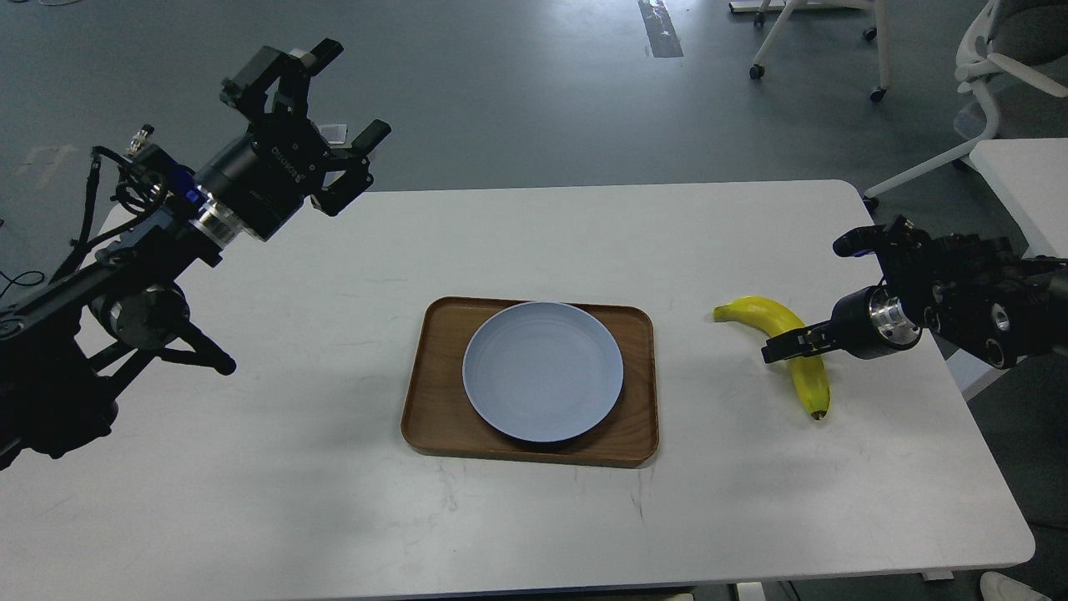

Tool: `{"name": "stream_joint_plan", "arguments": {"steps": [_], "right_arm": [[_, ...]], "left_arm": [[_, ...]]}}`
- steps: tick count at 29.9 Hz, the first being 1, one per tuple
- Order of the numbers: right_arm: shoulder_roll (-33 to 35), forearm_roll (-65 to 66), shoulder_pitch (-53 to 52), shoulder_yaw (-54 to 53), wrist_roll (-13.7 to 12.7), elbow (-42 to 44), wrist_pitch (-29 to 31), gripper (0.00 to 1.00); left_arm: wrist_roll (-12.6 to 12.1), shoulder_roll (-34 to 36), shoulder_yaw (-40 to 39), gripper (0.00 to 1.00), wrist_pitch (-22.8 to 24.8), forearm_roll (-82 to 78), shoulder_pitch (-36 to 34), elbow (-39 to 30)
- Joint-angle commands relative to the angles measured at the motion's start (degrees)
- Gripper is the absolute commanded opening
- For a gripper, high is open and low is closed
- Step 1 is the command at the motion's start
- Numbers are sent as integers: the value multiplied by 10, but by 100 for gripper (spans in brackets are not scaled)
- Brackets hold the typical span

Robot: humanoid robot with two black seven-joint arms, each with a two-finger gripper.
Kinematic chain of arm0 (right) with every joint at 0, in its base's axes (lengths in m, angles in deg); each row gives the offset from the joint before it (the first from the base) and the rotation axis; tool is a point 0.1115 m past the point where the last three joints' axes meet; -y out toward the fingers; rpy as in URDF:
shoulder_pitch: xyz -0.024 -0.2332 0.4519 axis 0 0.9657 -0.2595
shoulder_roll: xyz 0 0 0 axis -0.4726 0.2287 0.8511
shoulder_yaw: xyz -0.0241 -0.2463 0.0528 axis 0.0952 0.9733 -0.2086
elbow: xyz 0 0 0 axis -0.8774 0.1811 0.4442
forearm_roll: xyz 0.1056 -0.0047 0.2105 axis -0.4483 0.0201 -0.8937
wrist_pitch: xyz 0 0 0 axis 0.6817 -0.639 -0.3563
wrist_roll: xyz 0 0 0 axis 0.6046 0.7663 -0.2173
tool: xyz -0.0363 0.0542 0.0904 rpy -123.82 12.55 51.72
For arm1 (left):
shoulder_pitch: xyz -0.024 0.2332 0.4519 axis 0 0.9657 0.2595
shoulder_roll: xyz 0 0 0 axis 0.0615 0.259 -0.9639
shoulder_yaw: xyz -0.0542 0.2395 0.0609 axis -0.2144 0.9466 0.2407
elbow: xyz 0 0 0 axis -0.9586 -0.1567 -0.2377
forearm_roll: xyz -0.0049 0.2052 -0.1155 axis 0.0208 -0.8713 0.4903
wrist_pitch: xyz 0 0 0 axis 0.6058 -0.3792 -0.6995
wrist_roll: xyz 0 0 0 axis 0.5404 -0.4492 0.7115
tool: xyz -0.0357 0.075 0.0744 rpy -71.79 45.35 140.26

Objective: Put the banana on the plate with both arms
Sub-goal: 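Reach the right gripper down and grasp the yellow banana, then lift the banana with the right gripper and carry it toward the plate, then lower the banana onto the plate with the right gripper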

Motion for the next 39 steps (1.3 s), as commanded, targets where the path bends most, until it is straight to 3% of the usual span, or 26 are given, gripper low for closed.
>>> {"name": "stream_joint_plan", "arguments": {"steps": [1, 7, 13, 18, 31, 39], "right_arm": [[1, 0, 0, 1, 0, -4, 0, 17], [28, 0, -25, 2, 0, -33, 0, 3], [76, 0, -111, 0, 0, -110, 0, 3], [64, -1, -164, -1, 0, -138, 0, 3], [-168, -12, -184, 6, 0, -84, 0, 5], [-242, -15, -164, 31, 0, -58, 0, 6]], "left_arm": [[0, 1, 0, 98, 0, 0, 0, 0], [0, 1, -1, 98, 0, 0, 0, 0], [0, 2, -4, 98, 1, 1, -1, 1], [0, 2, -4, 98, 1, 1, -1, 1], [0, 2, -10, 98, -1, 1, -1, 0], [0, 1, -10, 98, -2, 0, 0, 0]]}}
